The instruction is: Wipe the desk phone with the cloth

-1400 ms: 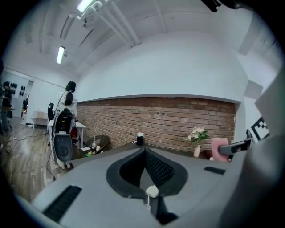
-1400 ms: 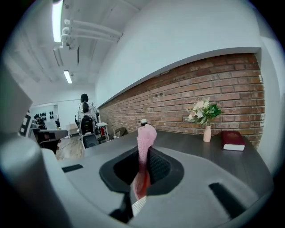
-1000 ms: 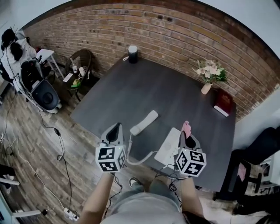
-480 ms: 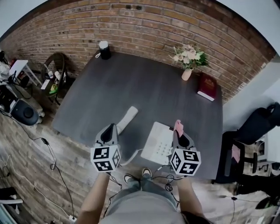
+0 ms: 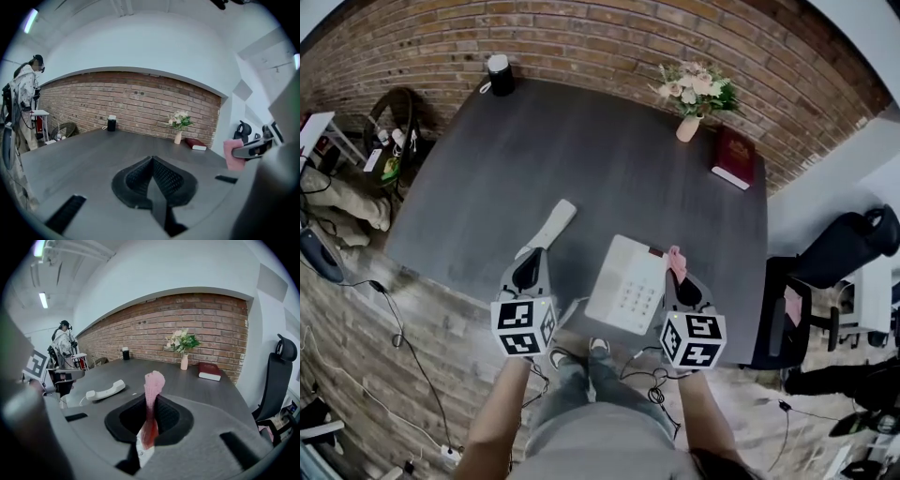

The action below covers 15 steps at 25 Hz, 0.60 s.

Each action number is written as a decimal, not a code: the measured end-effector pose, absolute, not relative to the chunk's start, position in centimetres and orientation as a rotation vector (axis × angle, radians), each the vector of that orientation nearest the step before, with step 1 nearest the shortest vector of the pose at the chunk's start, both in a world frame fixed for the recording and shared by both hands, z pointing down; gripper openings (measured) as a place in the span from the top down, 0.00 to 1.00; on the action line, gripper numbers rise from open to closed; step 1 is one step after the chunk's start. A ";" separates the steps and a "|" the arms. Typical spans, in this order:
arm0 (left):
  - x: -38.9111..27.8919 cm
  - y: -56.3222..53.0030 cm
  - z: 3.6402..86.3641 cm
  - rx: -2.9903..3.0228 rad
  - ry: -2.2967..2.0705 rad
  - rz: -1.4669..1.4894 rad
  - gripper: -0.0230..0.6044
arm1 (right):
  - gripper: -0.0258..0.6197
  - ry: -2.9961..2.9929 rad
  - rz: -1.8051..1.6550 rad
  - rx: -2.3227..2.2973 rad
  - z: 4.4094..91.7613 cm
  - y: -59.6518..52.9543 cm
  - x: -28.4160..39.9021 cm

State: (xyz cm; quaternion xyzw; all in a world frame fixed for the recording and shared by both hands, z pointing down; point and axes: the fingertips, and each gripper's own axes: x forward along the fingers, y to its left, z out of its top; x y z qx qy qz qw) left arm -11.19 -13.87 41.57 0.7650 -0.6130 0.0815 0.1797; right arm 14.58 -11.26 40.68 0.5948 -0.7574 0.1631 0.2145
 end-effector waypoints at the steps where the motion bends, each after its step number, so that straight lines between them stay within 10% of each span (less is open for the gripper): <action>1: -11.1 -13.8 42.1 2.155 -1.727 0.236 0.96 | 0.92 -2.098 0.449 1.640 41.0 -11.2 14.5; 15: -11.7 -12.8 44.7 2.113 -1.753 0.255 0.96 | 0.92 -2.083 0.402 1.514 43.3 -11.9 13.3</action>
